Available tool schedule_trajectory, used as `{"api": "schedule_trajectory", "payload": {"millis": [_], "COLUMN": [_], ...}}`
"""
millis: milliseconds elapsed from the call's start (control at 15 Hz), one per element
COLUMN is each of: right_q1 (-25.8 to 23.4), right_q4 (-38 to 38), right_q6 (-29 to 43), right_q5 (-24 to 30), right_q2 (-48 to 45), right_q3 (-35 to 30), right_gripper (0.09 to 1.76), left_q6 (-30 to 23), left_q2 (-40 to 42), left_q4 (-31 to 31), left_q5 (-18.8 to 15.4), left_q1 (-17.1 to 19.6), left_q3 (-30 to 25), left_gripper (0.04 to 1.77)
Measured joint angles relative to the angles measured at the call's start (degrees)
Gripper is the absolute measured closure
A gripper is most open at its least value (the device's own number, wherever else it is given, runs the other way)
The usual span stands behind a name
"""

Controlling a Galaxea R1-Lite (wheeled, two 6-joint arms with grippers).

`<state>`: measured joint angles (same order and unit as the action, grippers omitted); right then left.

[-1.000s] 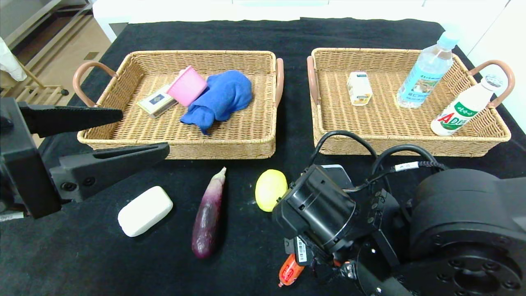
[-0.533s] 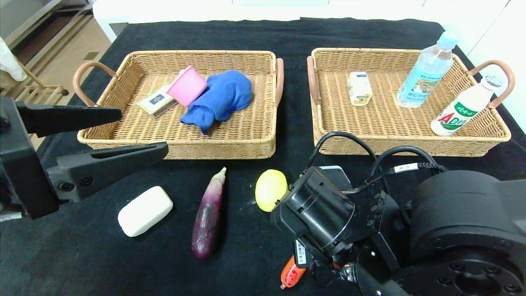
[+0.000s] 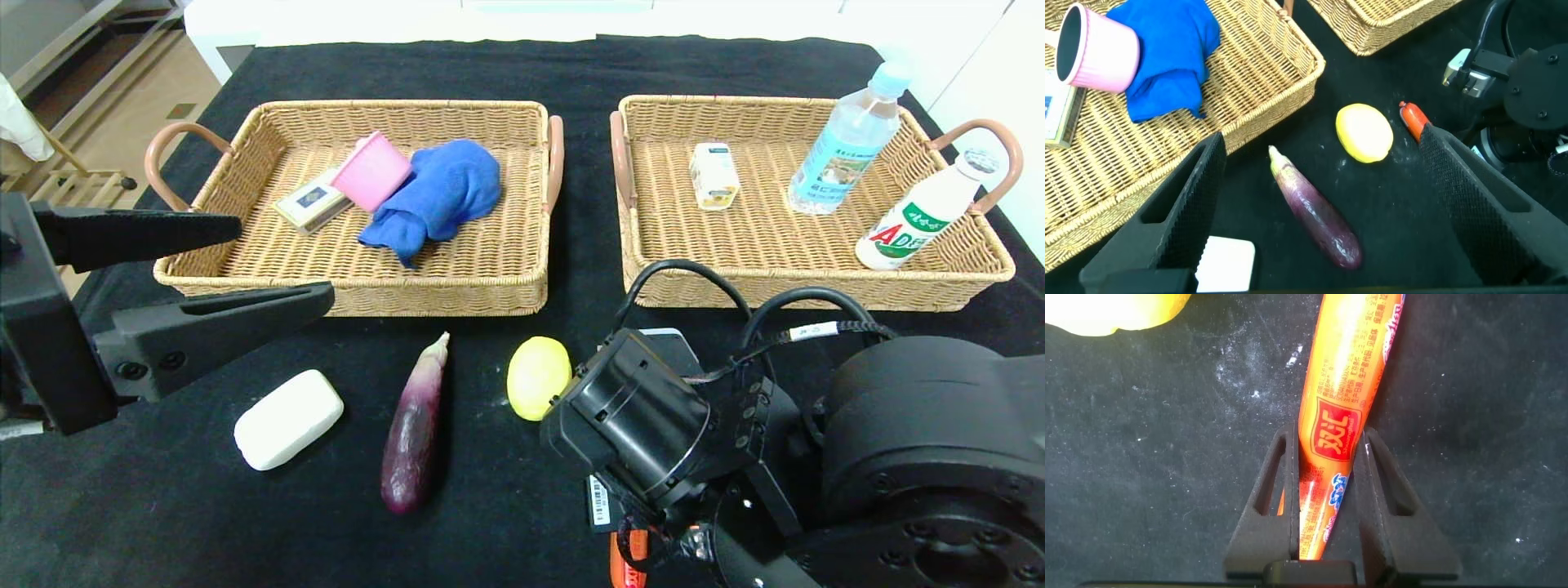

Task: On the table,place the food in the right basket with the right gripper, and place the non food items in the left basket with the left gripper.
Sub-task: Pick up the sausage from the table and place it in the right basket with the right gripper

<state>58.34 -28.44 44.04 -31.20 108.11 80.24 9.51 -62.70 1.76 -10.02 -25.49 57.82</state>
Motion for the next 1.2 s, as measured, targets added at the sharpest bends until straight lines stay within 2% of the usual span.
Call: {"api": "schedule_trajectory", "payload": {"millis": [533, 1000, 1200], "right_q1": [0.0, -0.27, -0.61], "right_q4": [0.44, 1.51, 3.64], "right_q6": [0.02, -0.44, -2.79], "right_q5": [0.16, 7.13, 8.0], "right_q2": [-0.76, -5.66, -9.02], "right_q3": [-0.5, -0.96, -0.98], "right_gripper": [1.36, 1.36, 1.36], "left_q6": [0.02, 0.0, 0.0], "left_q2": [0.0, 0.0, 0.0], "left_q4": [0.0, 0.0, 0.0], "left_q5": [0.0, 0.0, 0.02], "left_q1": [0.0, 0.0, 0.0], "left_q3": [0.02, 0.0, 0.0], "left_gripper": [0.09, 0.09, 0.09]}}
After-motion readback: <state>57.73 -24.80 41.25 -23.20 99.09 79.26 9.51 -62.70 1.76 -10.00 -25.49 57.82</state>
